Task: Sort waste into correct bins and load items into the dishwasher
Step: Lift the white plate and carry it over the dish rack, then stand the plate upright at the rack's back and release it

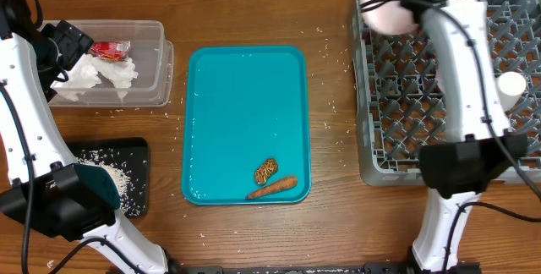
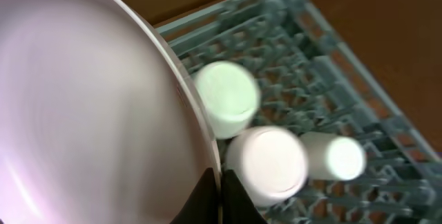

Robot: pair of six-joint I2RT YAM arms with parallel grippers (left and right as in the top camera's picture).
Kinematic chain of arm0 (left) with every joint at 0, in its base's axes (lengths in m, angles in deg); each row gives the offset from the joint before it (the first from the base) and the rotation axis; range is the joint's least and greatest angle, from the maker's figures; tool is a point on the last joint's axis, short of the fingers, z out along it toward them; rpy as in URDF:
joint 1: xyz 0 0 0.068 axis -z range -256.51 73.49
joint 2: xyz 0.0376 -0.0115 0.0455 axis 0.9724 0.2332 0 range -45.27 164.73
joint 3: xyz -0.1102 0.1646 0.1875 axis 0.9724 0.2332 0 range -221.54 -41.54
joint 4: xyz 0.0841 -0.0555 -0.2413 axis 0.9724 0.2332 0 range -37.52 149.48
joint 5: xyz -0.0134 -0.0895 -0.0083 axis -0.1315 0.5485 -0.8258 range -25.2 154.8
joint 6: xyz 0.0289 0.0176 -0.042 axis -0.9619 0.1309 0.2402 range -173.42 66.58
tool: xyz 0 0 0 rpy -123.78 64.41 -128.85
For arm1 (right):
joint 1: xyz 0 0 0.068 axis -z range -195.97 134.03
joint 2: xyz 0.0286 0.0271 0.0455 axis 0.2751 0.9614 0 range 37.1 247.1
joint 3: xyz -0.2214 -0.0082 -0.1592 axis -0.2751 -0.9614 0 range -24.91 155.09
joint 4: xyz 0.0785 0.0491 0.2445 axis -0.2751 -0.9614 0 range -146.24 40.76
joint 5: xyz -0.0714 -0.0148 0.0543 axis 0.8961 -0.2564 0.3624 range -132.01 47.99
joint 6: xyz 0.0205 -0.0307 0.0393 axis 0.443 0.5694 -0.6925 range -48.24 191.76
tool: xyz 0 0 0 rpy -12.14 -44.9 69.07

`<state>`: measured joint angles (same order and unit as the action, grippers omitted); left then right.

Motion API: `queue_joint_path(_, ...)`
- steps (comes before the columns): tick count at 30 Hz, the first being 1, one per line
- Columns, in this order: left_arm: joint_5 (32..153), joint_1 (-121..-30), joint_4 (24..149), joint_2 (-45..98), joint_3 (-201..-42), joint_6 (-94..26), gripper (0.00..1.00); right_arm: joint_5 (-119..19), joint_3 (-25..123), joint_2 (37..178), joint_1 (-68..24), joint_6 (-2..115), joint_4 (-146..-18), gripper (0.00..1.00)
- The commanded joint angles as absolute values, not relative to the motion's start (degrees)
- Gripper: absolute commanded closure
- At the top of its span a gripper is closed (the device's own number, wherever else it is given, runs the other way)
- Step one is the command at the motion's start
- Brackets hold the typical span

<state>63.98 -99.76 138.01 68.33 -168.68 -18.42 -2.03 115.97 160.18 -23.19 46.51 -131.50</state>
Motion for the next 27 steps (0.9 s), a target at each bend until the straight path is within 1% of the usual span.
queue_joint_path(1,64.2,-99.7,137.9,68.1,-169.4,-17.7,0.0,1.5,115.8,160.5,-20.0,46.0,-130.5,0.96)
queue_joint_path(5,64.2,-99.7,137.9,68.1,-169.4,-17.7,0.0,2.1,114.0,162.0,-17.0,46.5,-127.4,0.96)
queue_joint_path(11,64.2,-99.7,137.9,68.1,-169.4,-17.7,0.0,7.4,111.1,164.1,-16.6,46.6,-124.0,0.96)
queue_joint_path(19,64.2,-99.7,137.9,68.1,-169.4,-17.7,0.0,10.7,110.8,167.5,-16.6,47.9,-121.6,0.96)
queue_joint_path(22,64.2,-99.7,137.9,68.1,-169.4,-17.7,0.0,10.2,110.8,168.3,-16.6,50.9,-120.4,0.96)
queue_joint_path(27,64.2,-99.7,137.9,68.1,-169.4,-17.7,0.0,7.4,110.3,168.9,-16.8,50.8,-120.2,0.96)
